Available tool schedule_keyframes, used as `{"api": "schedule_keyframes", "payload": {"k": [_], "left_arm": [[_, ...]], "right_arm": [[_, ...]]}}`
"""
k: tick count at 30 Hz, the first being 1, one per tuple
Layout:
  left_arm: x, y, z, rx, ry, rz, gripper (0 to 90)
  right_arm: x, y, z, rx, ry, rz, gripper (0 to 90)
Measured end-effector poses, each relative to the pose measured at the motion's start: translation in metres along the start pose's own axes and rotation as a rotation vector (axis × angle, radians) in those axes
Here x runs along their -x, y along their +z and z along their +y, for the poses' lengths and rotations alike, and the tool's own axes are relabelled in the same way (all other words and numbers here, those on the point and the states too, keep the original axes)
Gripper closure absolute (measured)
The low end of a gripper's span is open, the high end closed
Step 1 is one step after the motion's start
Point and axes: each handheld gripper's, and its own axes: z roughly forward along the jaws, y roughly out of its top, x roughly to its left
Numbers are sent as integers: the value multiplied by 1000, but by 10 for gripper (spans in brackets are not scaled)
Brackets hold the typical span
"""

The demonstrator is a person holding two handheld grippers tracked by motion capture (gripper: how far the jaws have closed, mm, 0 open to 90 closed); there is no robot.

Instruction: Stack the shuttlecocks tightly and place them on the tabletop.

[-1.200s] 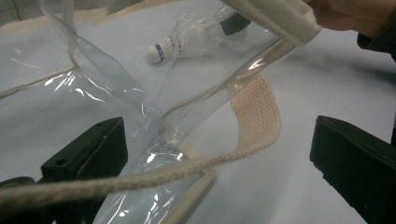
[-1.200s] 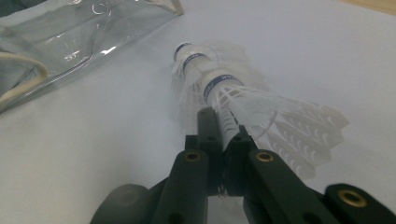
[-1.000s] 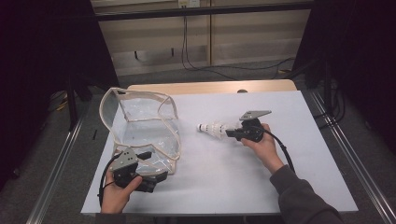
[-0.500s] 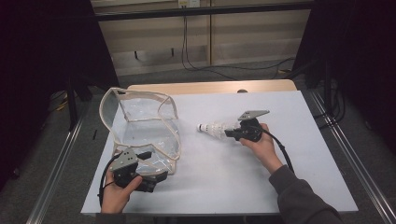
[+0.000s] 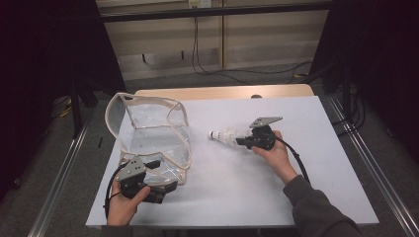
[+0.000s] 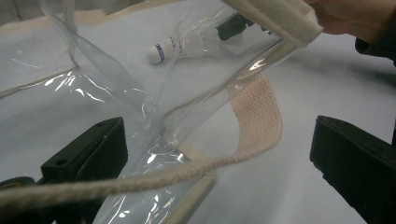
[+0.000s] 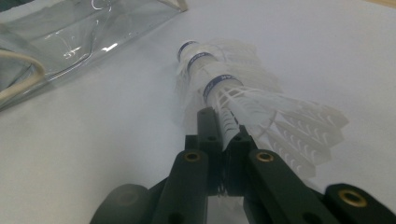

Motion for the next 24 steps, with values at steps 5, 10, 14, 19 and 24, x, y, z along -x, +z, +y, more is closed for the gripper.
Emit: {"api": "schedule_keyframes", "payload": {"k": [5, 10, 14, 19, 24], "left_arm": [[0, 0, 0, 0, -2, -1, 41], [0, 0, 0, 1, 0, 1, 41], [0, 0, 0, -1, 4, 2, 41], [0, 0, 0, 0, 0, 0, 41], [0, 0, 0, 0, 3, 1, 42]], "right_arm": [[-1, 2, 1, 2, -2, 0, 889], [-1, 3, 1, 0, -3, -2, 889], [-1, 4, 1, 3, -1, 0, 888], [-2, 7, 1, -2, -4, 0, 887], [-3, 9, 1, -3, -2, 5, 885]]}}
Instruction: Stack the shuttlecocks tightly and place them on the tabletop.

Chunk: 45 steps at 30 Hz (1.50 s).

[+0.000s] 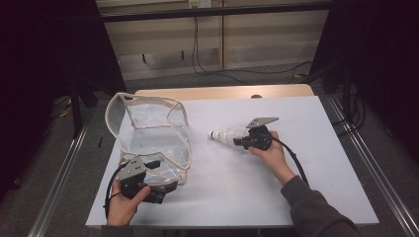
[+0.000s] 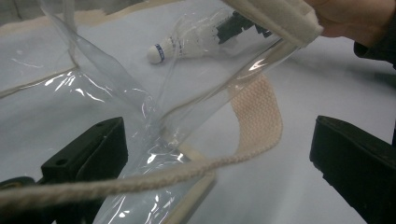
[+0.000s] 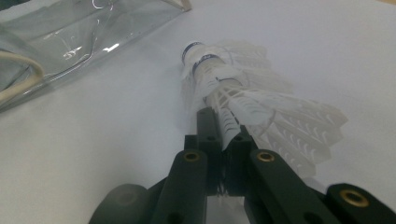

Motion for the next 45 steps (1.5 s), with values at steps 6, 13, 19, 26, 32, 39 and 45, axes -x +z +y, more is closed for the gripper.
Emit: {"api": "schedule_keyframes", "payload": {"k": [6, 13, 19, 26, 32, 39, 45], "left_arm": [[0, 0, 0, 0, -2, -1, 42], [0, 0, 0, 2, 0, -4, 44], [0, 0, 0, 2, -1, -3, 44], [0, 0, 0, 3, -2, -4, 44], [0, -1, 0, 1, -1, -4, 44], [0, 0, 0, -1, -1, -1, 43], [0, 0, 0, 2, -1, -2, 43]], "right_arm": [[-1, 2, 0, -4, -5, 1, 875], [-3, 3, -1, -14, -6, 0, 794], [-3, -2, -1, -26, -6, -7, 729], [-4, -9, -5, -44, -2, -12, 713], [-6, -11, -8, -53, 9, 13, 844], [-7, -9, -8, -43, -3, 19, 900], [-6, -7, -7, -30, 6, 13, 900]]}}
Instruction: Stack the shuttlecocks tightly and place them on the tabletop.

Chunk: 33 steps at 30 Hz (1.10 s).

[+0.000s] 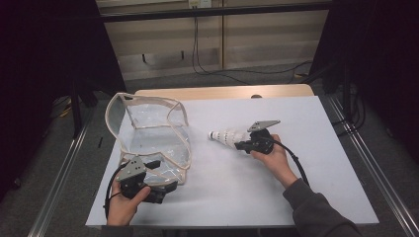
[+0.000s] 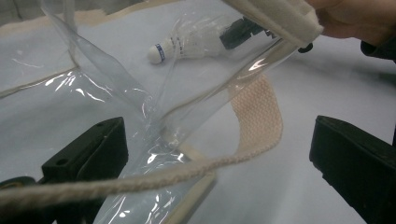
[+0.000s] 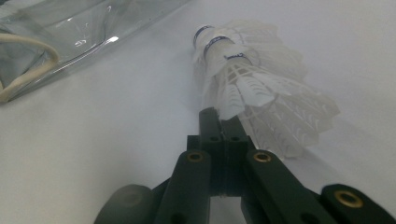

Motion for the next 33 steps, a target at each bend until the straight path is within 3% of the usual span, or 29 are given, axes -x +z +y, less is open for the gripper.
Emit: {"api": "schedule_keyframes", "payload": {"k": [21, 33], "left_arm": [[0, 1, 0, 1, -6, 1, 43], [0, 1, 0, 0, -5, 0, 43]], "right_arm": [[-3, 6, 1, 0, -9, -20, 883], [-4, 3, 2, -5, -11, -31, 750]]}}
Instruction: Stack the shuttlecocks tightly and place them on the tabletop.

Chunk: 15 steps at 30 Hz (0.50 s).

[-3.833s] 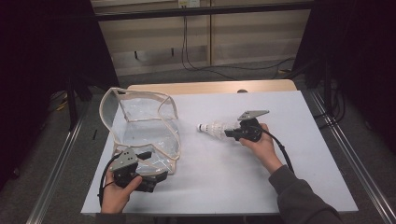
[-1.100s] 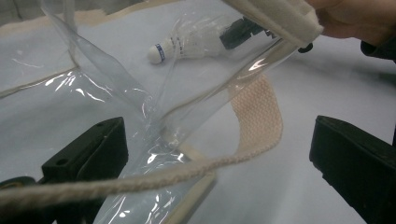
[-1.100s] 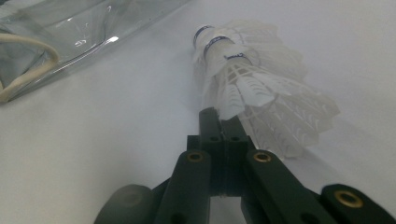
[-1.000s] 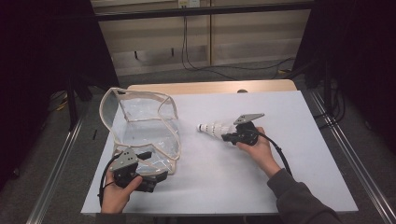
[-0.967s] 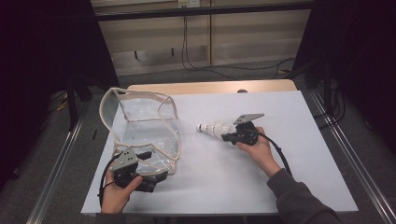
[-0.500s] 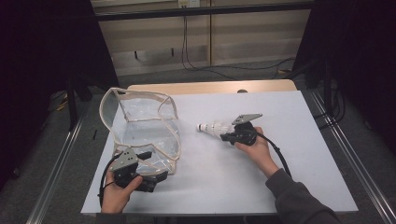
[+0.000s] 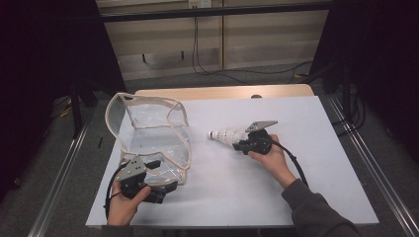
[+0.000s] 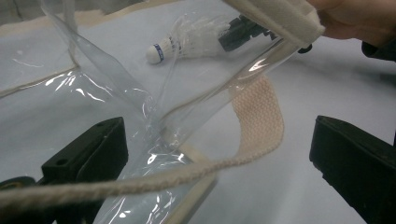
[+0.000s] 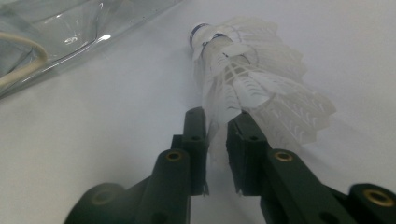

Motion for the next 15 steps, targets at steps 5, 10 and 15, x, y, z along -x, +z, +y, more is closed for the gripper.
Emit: {"api": "schedule_keyframes", "payload": {"k": [5, 10, 15], "left_arm": [[0, 0, 0, -1, 1, 1, 43], [0, 0, 0, 2, 0, 1, 43], [0, 0, 0, 0, 1, 2, 43]], "right_arm": [[0, -5, 1, 8, 3, -6, 685], [-1, -6, 1, 11, 18, 3, 590], [-3, -2, 1, 12, 42, -2, 481]]}}
